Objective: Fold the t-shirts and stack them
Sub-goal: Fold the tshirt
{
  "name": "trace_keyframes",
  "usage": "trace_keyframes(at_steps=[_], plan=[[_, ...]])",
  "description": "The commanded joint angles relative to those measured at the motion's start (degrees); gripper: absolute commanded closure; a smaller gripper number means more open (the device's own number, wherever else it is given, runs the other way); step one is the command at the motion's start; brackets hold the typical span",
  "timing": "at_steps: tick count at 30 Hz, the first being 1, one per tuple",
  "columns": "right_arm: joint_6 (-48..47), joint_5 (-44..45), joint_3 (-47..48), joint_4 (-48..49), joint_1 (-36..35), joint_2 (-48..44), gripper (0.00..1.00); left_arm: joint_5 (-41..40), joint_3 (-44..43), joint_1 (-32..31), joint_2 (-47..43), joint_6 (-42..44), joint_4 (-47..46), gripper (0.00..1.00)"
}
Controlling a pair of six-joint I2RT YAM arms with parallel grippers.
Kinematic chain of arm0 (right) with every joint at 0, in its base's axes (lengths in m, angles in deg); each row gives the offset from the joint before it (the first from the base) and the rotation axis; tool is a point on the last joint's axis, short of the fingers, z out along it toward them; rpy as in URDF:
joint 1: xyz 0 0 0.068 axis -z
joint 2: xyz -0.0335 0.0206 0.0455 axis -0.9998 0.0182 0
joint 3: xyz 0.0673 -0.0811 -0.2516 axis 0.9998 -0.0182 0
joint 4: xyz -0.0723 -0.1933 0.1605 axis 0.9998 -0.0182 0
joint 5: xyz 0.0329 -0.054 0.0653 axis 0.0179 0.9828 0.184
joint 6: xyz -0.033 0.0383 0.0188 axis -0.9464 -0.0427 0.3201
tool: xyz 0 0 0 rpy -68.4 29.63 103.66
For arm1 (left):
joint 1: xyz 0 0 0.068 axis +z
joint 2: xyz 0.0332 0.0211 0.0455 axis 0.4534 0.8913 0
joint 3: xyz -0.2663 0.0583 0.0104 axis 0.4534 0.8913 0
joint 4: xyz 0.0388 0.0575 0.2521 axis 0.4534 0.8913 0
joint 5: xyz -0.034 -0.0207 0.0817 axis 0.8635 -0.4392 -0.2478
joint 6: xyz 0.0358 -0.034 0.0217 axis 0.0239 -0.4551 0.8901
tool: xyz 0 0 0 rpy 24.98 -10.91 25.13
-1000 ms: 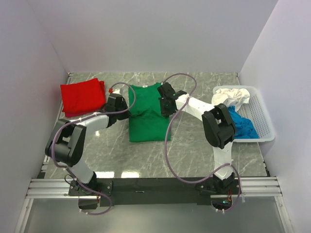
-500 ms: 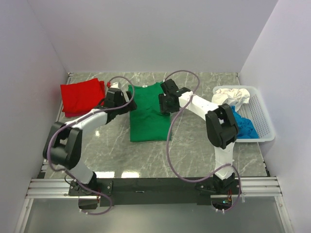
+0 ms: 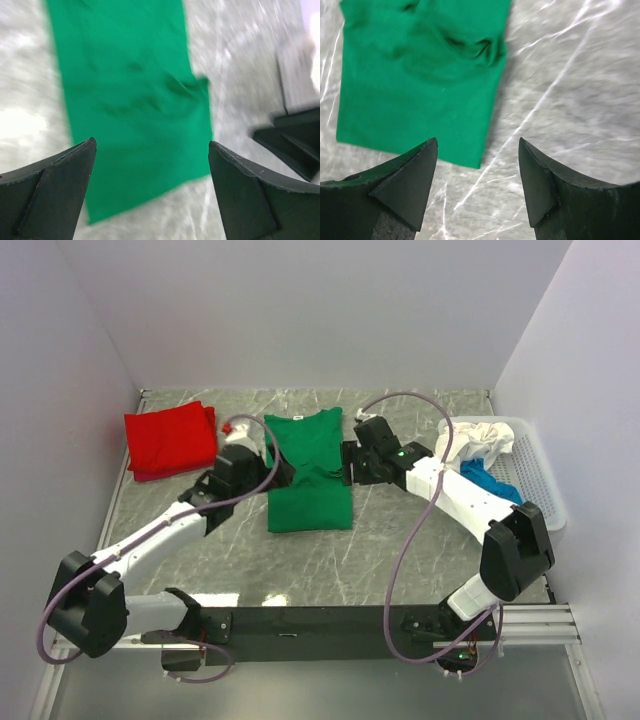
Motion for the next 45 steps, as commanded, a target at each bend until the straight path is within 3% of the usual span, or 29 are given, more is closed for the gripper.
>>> trace_keyframes(at_steps=[1,9,22,33,39,45], plan=[[1.24,-3.12,-1.82,3.16,-0.85,0.4,0.28,0.64,2.42,-6.77,0.57,-4.02,-7.75,0.01],[0.54,-6.2,3.09,4.04,-1.02,9.09,0.3,1.78,1.11,-16.03,12.08,-5.44,-18.66,0.01],[-1.57,-6.82,14.79,1.94,-0.85,24.4,0.32,6.79,1.02,-17.79,29.04,-4.73,-30.54,0.01],[-1.3,-1.9,26.64,-2.8,1.0,34.33,0.32,6.26,9.19,-19.72,27.39,-7.37,-30.72,0.01],[-2.45,-0.4,33.67,-4.74,2.14,36.88,0.32,3.63,12.71,-24.03,25.63,-9.74,-29.32,0.01],[-2.71,-0.4,32.75,-5.54,2.14,32.96,0.32,-0.67,14.38,-28.16,20.54,-12.11,-25.28,0.01]])
